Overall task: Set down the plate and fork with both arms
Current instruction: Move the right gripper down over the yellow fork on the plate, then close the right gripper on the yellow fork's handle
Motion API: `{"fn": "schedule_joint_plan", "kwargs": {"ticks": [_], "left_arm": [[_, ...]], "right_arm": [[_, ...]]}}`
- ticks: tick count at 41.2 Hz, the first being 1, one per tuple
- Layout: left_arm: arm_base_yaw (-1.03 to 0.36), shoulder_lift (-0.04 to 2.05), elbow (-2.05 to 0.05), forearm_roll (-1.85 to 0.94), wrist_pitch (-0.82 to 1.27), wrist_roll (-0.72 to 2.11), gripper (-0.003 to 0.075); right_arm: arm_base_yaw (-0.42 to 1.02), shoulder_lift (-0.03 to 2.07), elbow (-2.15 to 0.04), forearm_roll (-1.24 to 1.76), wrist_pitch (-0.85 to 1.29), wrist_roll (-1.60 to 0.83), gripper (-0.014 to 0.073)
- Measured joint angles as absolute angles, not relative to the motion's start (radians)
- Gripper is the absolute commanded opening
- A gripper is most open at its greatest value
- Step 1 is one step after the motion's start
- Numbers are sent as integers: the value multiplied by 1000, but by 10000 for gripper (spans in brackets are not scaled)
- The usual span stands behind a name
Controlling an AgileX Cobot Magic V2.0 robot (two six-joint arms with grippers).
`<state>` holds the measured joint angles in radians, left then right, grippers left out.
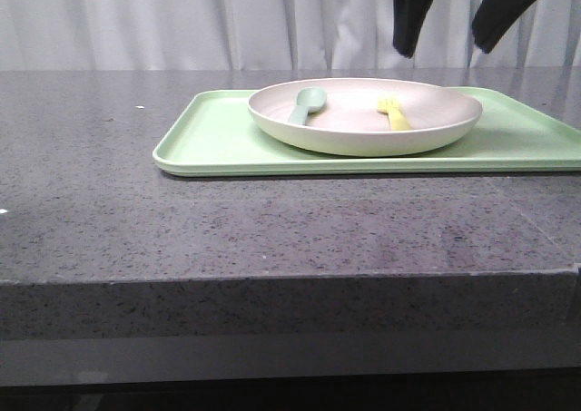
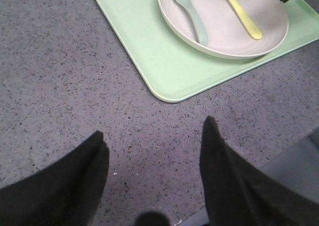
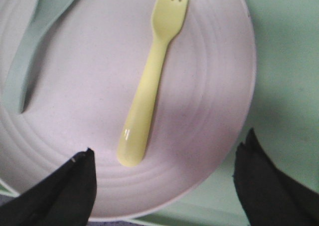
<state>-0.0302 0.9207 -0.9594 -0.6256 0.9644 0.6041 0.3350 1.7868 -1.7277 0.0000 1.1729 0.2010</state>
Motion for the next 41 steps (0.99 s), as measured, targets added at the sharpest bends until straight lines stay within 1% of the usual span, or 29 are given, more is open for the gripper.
{"fn": "schedule_joint_plan", "kwargs": {"ticks": [10,18,33,36,41], "left_arm": [[-30,921,-959,-626,949,604,399],[-30,921,-959,-626,949,604,399],[-30,921,-959,-626,948,604,399],[-30,921,-959,-627,948,604,399],[-30,921,-959,-627,948,604,399]], "right_arm": [[335,1922,-1855,0,1228,233,580],[335,2008,-1938,8,1232,236,580],[335,2106,-1985,22,1234,240,575],[335,2113,-1987,26,1234,240,524],[335,2115,-1989,31,1236,241,360]]}}
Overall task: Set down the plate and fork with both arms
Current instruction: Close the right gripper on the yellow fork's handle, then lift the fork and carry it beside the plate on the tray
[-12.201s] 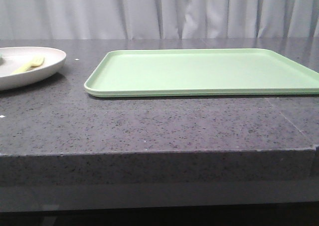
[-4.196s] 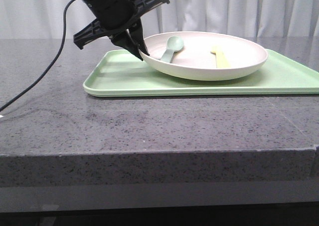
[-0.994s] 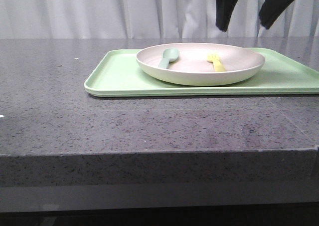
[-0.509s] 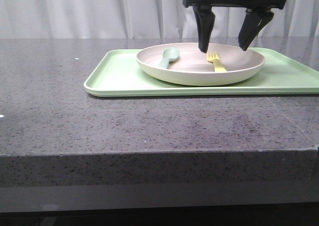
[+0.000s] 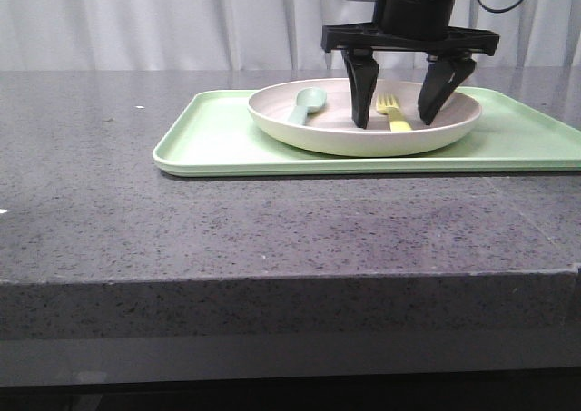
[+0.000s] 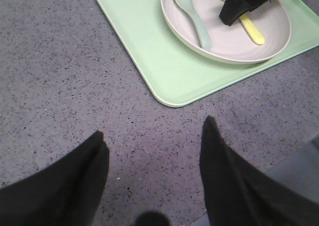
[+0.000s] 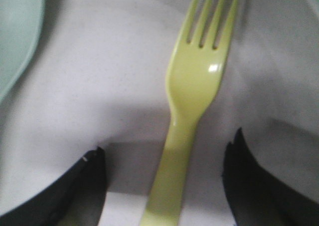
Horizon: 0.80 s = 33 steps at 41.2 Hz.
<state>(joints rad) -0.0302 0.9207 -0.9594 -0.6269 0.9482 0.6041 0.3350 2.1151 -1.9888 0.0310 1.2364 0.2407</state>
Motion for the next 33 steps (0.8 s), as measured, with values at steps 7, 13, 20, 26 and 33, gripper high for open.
{"fn": "schedule_joint_plan", "kwargs": {"ticks": [7,13,20,26,33], "left_arm": [[-30,921,-959,-627,948,604,398],[-30,921,-959,-627,948,604,399],[-30,921,-959,-627,947,604,399],[-30,921,-959,-627,947,604,398],[-30,921,-959,-627,947,604,398]], "right_arm": [[337,2117,-1991,42,1232,241,188],[339,2117,-1995,52,1230,241,136],[339,2118,-1995,52,1230,241,129],[339,2118,-1995,52,1230,243,129],[339,2113,-1995,52,1230,241,129]]}}
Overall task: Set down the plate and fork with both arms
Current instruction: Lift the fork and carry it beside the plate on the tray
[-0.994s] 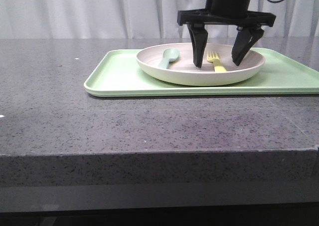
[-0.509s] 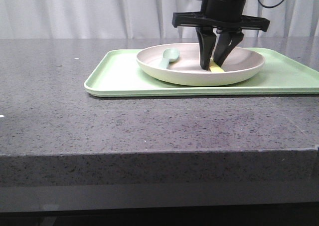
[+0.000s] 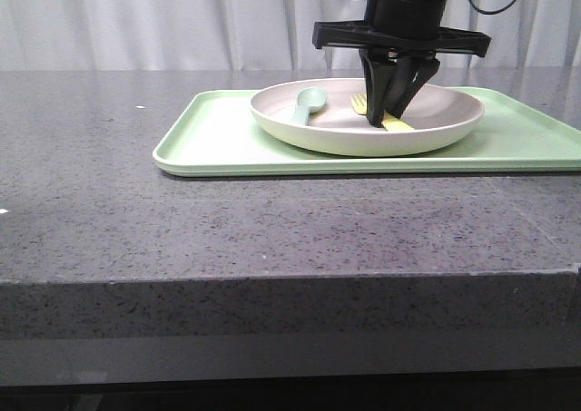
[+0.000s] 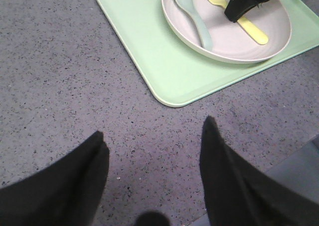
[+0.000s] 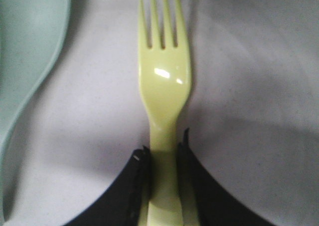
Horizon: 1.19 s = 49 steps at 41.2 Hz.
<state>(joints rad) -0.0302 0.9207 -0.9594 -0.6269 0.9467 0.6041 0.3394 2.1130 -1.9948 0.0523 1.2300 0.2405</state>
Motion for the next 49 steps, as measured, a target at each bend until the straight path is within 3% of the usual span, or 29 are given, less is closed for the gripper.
{"fn": "schedule_joint_plan", "kwargs": {"ticks": [17,28,49], "left_arm": [[-30,921,-959,-627,947,604,398],[-30,921,-959,-627,947,604,398],[-30,921,-959,-632,947,604,398]], "right_arm": [[298,1917,-1974,37,1242,167,129],[136,1731,-1865,36,1250,136,129],[62,1804,-1775,43,1246,66,129]]}}
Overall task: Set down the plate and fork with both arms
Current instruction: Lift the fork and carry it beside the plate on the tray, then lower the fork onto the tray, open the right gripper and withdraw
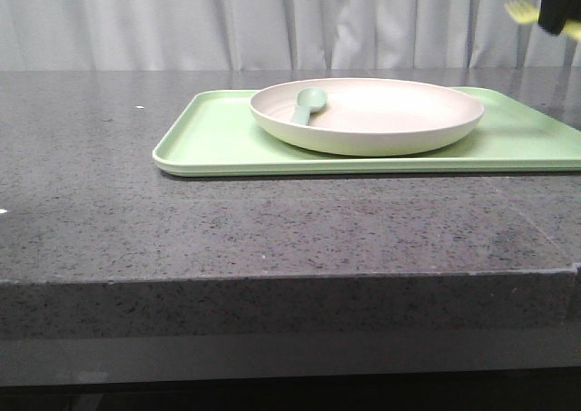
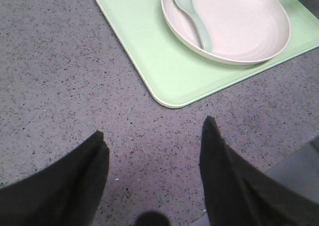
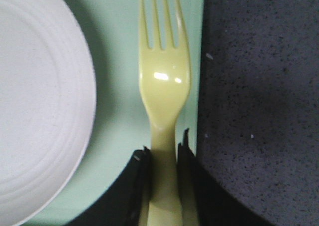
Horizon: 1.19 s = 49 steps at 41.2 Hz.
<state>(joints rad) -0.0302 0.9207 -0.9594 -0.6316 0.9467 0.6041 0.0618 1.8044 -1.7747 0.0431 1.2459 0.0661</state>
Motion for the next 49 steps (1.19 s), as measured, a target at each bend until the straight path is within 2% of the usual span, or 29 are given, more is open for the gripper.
{"fn": "schedule_joint_plan", "kwargs": {"ticks": [17,19,27,30,39,49], "left_arm": [[-30,921,-959,-634,947,604,398],[-30,921,-959,-634,947,604,398],[-30,921,-959,-634,947,604,398],[-30,921,-959,-634,947,604,399],[-30,921,-959,-634,946,604,398],[-30,921,-959,-627,946,604,398]], "right_arm": [[62,1977,-1769,105,1182,57,139],[62,1988,-1769,105,1180,57,162],[62,1990,-1769,106,1178,57,377],[62,1990,-1769,106,1178,57,416],[62,1958,-1769,106,1182,57,419],[76,1782,-1744,106,1224,47,419]]}}
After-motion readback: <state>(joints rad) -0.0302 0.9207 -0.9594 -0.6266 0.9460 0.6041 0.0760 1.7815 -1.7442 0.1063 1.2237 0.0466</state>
